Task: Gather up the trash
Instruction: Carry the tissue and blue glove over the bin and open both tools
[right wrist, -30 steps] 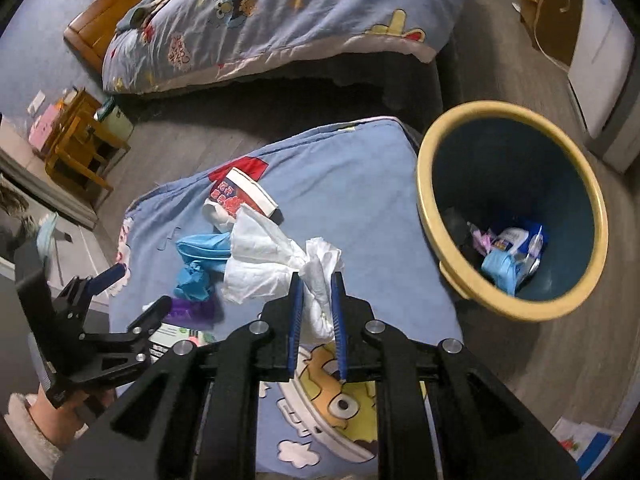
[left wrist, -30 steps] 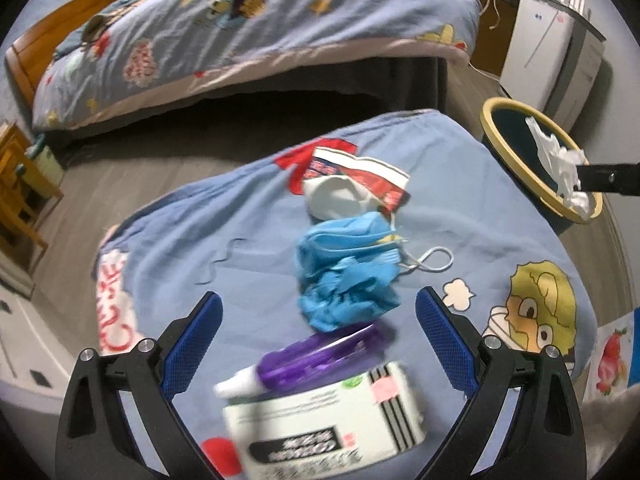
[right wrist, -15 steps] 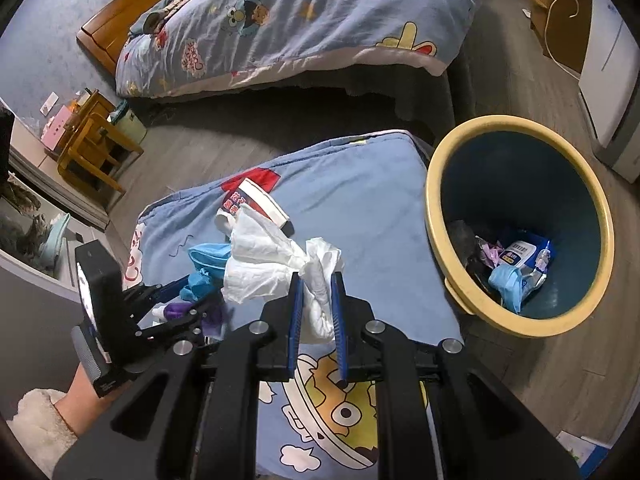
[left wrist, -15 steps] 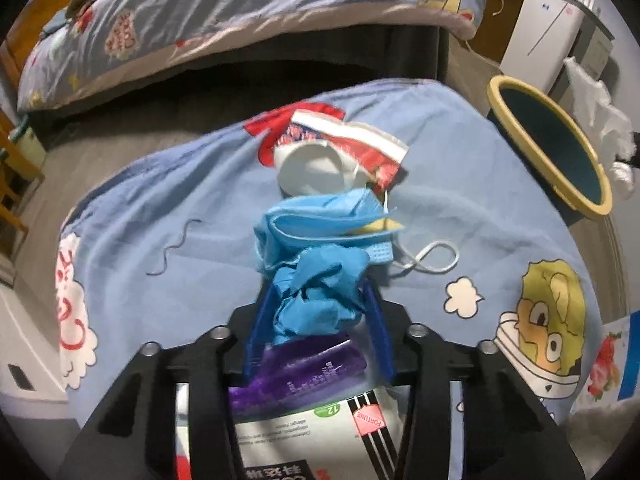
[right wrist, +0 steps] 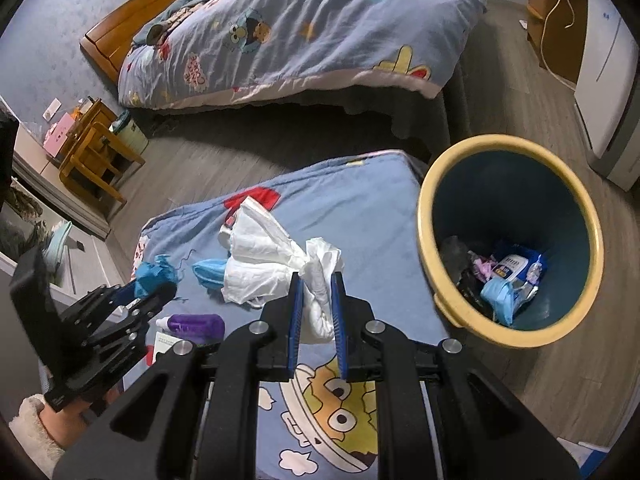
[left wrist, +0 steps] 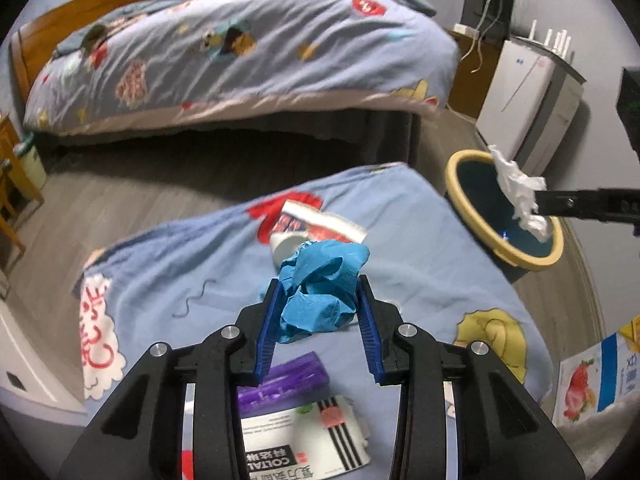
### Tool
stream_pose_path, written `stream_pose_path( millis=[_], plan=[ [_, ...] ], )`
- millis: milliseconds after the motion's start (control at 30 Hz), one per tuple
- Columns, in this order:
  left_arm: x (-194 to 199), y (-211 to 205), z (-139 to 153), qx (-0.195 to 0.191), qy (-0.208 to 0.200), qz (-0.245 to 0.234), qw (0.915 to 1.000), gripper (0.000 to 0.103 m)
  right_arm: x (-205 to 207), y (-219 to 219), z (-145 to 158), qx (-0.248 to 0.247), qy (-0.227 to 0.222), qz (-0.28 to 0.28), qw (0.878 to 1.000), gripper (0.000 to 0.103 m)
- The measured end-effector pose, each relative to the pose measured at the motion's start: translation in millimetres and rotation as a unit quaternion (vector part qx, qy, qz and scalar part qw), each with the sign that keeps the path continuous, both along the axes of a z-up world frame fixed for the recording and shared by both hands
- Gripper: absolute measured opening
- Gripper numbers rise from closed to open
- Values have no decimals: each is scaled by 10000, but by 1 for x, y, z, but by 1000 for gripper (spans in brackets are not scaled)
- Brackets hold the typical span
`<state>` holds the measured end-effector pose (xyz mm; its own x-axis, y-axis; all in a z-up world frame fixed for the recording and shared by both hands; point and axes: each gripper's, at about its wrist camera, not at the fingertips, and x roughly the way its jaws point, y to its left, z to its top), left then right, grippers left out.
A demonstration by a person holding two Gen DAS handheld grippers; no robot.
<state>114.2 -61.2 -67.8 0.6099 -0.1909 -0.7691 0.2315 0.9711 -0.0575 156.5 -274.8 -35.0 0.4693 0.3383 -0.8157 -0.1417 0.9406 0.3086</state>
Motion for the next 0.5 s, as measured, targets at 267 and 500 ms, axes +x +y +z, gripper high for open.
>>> stream_pose_path(
  millis=[267, 500],
  plan=[
    [-7, -44, 28, 94, -257, -557, 9981, 38, 8, -72, 37, -198, -553, -712, 9957, 14],
    [3, -100, 36, -87, -245, -1022, 9944, 38, 17, -133, 8, -400, -223, -1222, 9914, 14]
  ],
)
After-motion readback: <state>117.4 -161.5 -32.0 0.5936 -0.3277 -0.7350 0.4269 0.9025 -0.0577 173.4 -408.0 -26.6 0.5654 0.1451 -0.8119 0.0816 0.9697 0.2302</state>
